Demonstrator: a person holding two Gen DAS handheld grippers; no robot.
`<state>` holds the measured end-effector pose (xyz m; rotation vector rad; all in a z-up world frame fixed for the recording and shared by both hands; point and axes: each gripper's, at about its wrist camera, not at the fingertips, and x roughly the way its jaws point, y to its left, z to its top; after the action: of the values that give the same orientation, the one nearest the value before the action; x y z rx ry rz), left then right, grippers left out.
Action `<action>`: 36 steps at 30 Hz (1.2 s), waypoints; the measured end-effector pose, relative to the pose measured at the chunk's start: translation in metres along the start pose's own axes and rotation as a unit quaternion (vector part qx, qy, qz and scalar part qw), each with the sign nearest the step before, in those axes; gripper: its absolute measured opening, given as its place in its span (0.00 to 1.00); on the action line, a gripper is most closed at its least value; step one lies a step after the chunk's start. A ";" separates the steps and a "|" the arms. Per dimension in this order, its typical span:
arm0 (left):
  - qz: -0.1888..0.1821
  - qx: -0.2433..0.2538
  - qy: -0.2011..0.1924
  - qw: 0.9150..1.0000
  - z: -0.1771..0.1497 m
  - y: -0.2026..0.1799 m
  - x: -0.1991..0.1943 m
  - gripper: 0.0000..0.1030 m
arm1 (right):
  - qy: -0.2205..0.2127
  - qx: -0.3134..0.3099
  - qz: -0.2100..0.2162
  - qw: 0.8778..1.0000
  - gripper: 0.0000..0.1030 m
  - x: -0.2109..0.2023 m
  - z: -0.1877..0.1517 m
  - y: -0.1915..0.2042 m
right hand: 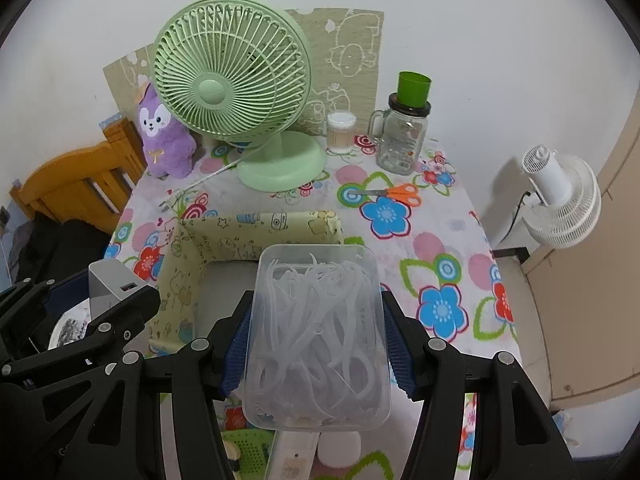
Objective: Organize rigid objects
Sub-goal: 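Lift the charger with the left tool while the right tool carries the floss-pick box over the green box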
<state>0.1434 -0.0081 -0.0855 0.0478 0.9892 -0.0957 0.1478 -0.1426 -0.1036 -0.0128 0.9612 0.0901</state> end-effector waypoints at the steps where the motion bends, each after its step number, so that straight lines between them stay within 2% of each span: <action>1: 0.000 -0.002 0.002 1.000 0.002 0.001 0.003 0.51 | 0.001 -0.002 0.001 1.000 0.60 0.003 0.002 0.000; 10: 0.010 -0.015 0.024 1.000 0.012 0.007 0.036 0.51 | 0.017 0.001 0.017 1.000 0.60 0.037 0.020 -0.003; 16: 0.006 -0.025 0.046 0.999 0.013 0.009 0.062 0.47 | 0.034 -0.002 0.020 0.999 0.60 0.061 0.026 -0.003; 20: 0.020 -0.022 0.054 0.998 0.013 0.009 0.076 0.46 | 0.045 -0.002 0.023 0.999 0.60 0.076 0.027 -0.004; 32: 0.032 -0.025 0.069 0.997 0.016 0.014 0.101 0.46 | 0.062 -0.004 0.036 0.997 0.60 0.107 0.034 0.000; 36: 0.031 -0.029 0.076 0.996 0.016 0.016 0.110 0.46 | 0.056 -0.020 0.023 0.998 0.60 0.112 0.036 0.006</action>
<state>0.2180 0.0000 -0.1689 0.0329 1.1406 -0.0061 0.2407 -0.1268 -0.1742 -0.0334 1.0725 0.1518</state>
